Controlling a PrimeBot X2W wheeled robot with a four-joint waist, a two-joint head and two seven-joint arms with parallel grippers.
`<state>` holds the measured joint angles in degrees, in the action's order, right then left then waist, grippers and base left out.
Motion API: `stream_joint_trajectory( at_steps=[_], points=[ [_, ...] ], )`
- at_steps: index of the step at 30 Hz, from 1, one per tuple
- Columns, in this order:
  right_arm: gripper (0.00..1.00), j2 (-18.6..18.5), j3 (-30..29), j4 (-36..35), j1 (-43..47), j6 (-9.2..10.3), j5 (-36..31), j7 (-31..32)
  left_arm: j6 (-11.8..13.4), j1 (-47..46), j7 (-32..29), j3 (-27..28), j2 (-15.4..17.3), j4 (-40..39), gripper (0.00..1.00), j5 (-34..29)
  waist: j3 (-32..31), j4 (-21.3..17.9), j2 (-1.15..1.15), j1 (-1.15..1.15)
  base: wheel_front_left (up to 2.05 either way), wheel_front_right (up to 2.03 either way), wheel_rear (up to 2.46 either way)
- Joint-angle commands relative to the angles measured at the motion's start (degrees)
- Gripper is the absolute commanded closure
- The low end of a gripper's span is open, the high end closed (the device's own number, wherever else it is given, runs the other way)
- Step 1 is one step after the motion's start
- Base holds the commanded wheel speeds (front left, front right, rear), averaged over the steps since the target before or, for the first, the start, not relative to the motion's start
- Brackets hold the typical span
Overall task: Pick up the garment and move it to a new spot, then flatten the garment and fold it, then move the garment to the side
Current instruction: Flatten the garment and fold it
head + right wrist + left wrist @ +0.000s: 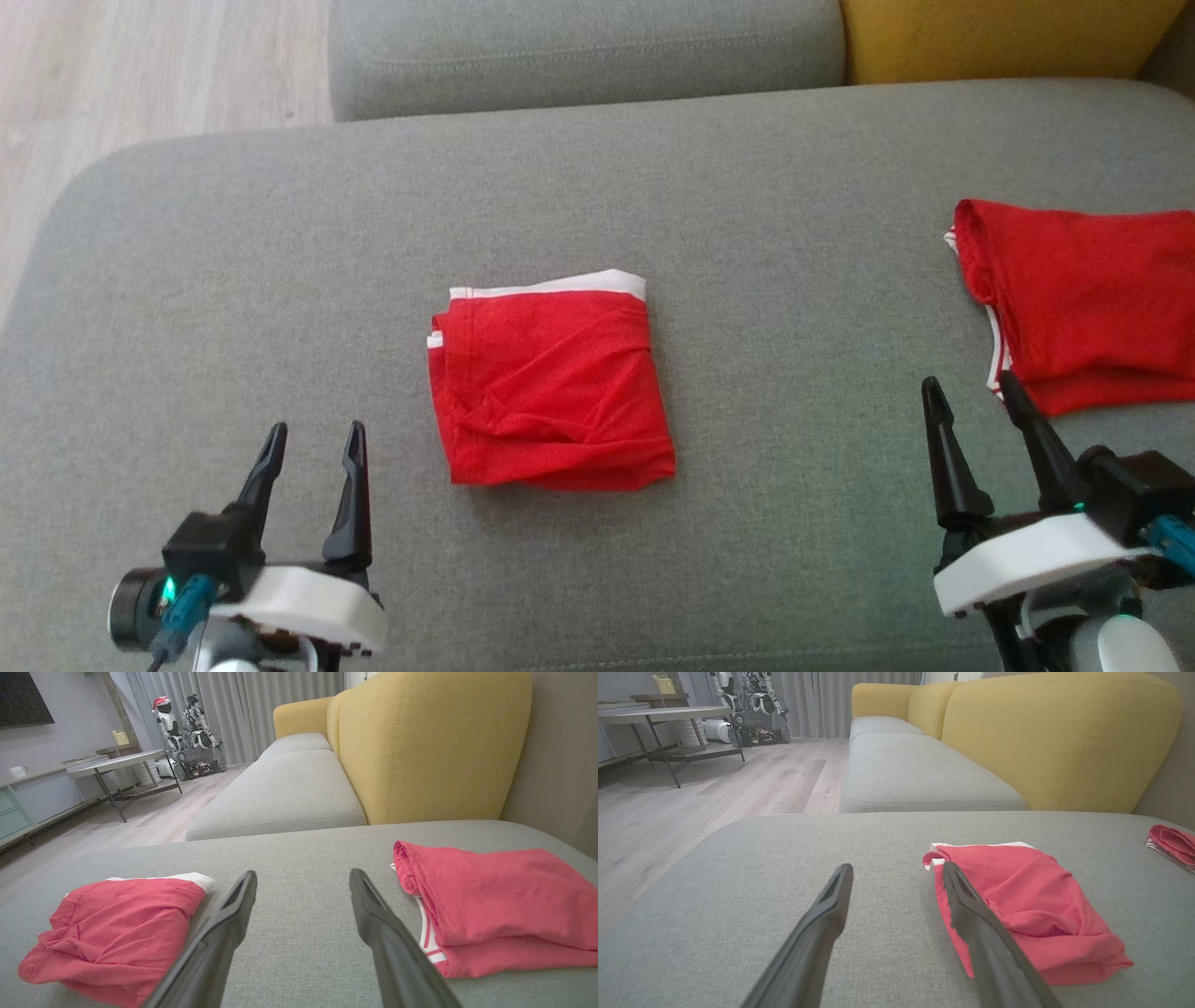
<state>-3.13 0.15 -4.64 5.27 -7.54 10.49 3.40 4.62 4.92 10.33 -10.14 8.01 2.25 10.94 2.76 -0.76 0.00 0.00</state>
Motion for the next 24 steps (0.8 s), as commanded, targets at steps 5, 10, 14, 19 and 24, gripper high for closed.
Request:
stream_joint_trajectory(
  at_steps=[5,10,14,19,24],
  points=[
    [0.00,0.0,1.5,-3.4,-0.3,0.05,-0.9,0.8,0.7,-0.7,-0.3,2.0,1.1,-2.7,0.00,0.7,-1.2,0.1,0.00,0.00,0.00,0.00,0.00],
    [0.00,0.1,1.7,-4.4,0.6,0.05,-1.2,1.5,1.0,0.1,-0.7,1.9,1.3,-3.2,0.00,0.8,-2.0,0.1,0.00,0.00,0.00,0.00,0.00],
    [0.00,0.1,1.7,-5.0,1.1,0.05,-1.4,1.8,1.2,0.5,-1.0,1.8,1.5,-3.4,0.00,0.9,-2.3,0.2,0.00,0.00,0.00,0.00,0.00],
    [0.00,0.2,1.7,-5.4,1.4,0.05,-1.4,2.2,1.4,0.7,-1.2,1.6,1.6,-3.6,0.00,1.1,-2.8,0.2,0.00,0.00,0.00,0.00,0.00],
    [0.00,0.2,1.6,-5.7,1.7,0.05,-1.2,2.4,1.7,0.9,-1.3,1.4,1.7,-3.7,0.00,1.2,-2.9,0.2,0.00,0.00,0.00,0.00,0.00]
  ],
)
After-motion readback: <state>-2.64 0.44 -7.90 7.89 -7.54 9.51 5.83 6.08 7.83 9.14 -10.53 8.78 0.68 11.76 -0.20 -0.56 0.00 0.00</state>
